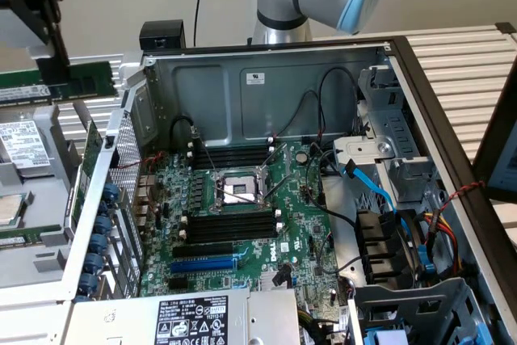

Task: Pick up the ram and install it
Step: 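Pick up the ram and move it above insertion slot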

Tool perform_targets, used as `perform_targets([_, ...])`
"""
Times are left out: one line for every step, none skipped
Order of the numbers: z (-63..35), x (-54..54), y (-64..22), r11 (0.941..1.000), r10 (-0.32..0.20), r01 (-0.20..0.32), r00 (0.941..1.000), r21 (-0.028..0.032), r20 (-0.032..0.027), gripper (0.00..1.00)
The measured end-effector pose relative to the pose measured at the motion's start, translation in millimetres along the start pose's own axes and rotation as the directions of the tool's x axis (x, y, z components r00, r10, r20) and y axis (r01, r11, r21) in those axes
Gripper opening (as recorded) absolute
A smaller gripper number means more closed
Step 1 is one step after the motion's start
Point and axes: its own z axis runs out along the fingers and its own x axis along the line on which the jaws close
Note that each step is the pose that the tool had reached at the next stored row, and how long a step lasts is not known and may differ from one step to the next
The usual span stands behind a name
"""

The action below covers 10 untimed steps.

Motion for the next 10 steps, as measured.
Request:
perform_targets([-0.2,0.5,-4.2,1.0,0.0,0.0,1.0,-0.0001,0.0,0.13])
perform_targets([-0.3,1.1,-9.1,1.0,0.0,0.0,1.0,-0.0003,0.0,0.13])
perform_targets([-0.5,1.5,-13.4,1.0,0.0,0.0,1.0,-0.0005,0.0001,0.13])
perform_targets([-0.6,2.0,-18.0,1.0,0.0,0.0,1.0,-0.0009,0.0001,0.13])
perform_targets([-0.8,2.4,-22.5,1.0,0.0,0.0,1.0,-0.0013,0.0002,0.13])
perform_targets([-1.0,2.8,-26.9,1.0,0.0,0.0,1.0,-0.0018,0.0001,0.13])
perform_targets([-1.2,3.1,-31.5,1.0,0.0,0.0,1.0,-0.0023,0.0001,0.13])
perform_targets([-1.3,3.5,-35.9,1.0,0.0,0.0,1.0,-0.0026,0.0002,0.13])
perform_targets([-1.4,3.8,-40.6,1.0,0.0,0.0,1.0,-0.003,0.0002,0.13])
perform_targets([-1.6,4.2,-45.1,1.0,0.0,0.0,1.0,-0.0033,0.0002,0.13])
